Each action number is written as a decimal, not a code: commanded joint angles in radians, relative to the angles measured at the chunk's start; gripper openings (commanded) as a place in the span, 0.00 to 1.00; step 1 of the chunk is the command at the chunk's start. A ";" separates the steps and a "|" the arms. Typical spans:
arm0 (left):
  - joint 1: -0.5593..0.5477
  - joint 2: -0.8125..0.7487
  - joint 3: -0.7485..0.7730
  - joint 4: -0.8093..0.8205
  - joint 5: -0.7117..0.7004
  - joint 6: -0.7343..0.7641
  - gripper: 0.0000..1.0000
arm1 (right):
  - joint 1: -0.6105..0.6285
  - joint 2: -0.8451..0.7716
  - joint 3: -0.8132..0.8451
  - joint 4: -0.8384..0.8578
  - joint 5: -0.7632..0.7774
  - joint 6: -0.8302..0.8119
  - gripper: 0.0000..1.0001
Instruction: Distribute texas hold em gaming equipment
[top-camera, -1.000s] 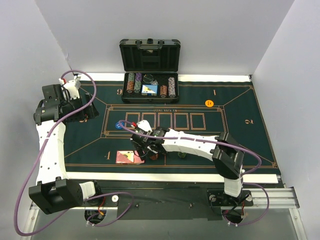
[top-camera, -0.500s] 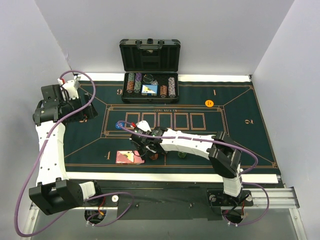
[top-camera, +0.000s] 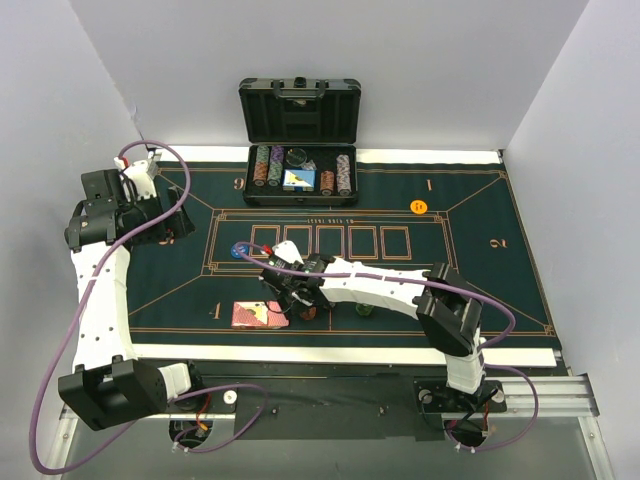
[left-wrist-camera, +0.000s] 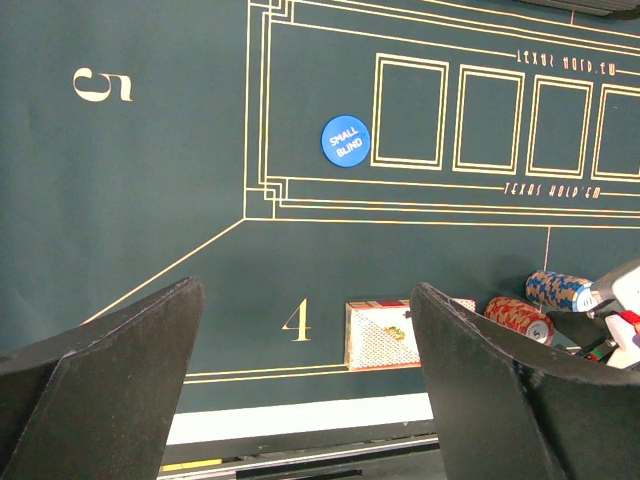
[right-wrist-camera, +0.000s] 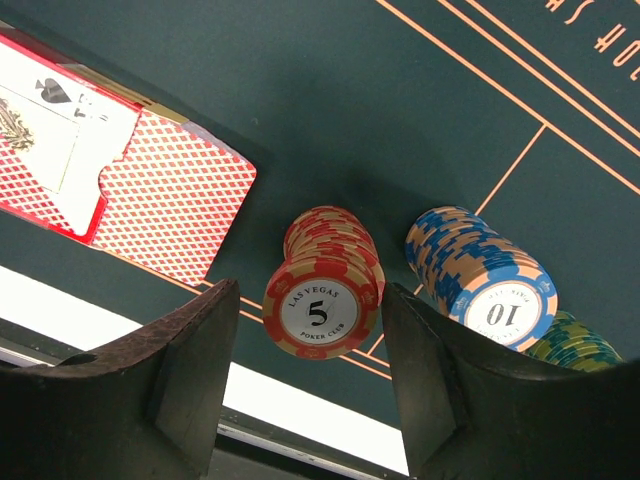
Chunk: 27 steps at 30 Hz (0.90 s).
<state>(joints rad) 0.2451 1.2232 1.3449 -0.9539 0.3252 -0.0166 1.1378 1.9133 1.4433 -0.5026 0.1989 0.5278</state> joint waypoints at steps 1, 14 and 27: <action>0.013 -0.024 0.007 0.021 0.002 0.010 0.96 | -0.003 0.012 0.014 -0.051 0.069 -0.012 0.54; 0.023 -0.028 0.000 0.023 0.006 0.012 0.96 | 0.000 0.027 0.008 -0.054 0.077 -0.009 0.53; 0.034 -0.027 -0.006 0.023 0.008 0.043 0.96 | 0.002 0.023 -0.001 -0.040 0.074 0.003 0.26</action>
<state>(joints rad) 0.2672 1.2175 1.3346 -0.9535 0.3256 0.0097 1.1378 1.9396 1.4433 -0.5087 0.2474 0.5228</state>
